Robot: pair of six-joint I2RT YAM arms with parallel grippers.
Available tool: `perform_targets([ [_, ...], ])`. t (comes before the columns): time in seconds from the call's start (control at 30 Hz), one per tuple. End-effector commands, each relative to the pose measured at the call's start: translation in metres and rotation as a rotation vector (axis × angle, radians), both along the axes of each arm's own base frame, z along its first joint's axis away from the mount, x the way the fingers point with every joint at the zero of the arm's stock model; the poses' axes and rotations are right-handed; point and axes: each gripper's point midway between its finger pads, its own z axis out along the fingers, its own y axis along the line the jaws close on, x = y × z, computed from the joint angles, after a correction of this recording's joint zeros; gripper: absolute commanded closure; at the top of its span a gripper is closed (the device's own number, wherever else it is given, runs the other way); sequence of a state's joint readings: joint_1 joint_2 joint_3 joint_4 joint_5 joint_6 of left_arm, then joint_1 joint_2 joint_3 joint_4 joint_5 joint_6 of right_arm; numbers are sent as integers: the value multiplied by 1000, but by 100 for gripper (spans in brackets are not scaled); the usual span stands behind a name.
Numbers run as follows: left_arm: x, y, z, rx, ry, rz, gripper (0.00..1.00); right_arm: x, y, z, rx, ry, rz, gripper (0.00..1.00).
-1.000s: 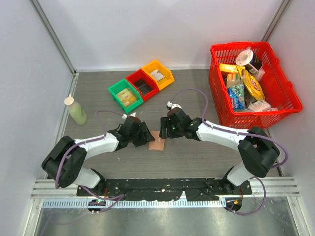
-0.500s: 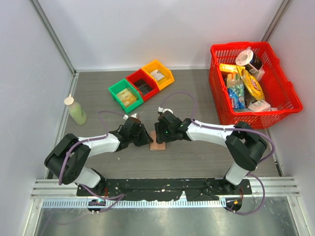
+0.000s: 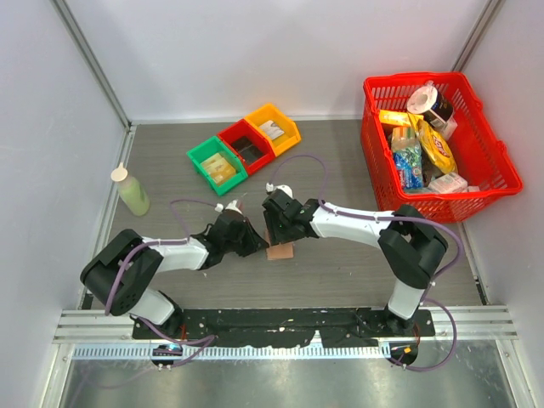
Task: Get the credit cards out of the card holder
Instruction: Open the card holder at the center of the board.
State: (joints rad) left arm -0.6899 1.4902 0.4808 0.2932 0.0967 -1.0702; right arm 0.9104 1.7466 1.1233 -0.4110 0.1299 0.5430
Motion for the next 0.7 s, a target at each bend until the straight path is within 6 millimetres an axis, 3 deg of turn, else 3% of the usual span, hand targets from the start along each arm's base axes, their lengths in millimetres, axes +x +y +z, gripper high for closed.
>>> perform_targets([
  [0.0,-10,3,-14,32,16,2,100,12,-16,-2,-125,-48,-44,50],
  [0.33,-12,7,-15,38,2,24,100,5,-35,-21,-282,-25,-46,57],
  [0.67,-12,12,-18,56,-7,30,100,3,-47,-7,-300,-58,-40,88],
])
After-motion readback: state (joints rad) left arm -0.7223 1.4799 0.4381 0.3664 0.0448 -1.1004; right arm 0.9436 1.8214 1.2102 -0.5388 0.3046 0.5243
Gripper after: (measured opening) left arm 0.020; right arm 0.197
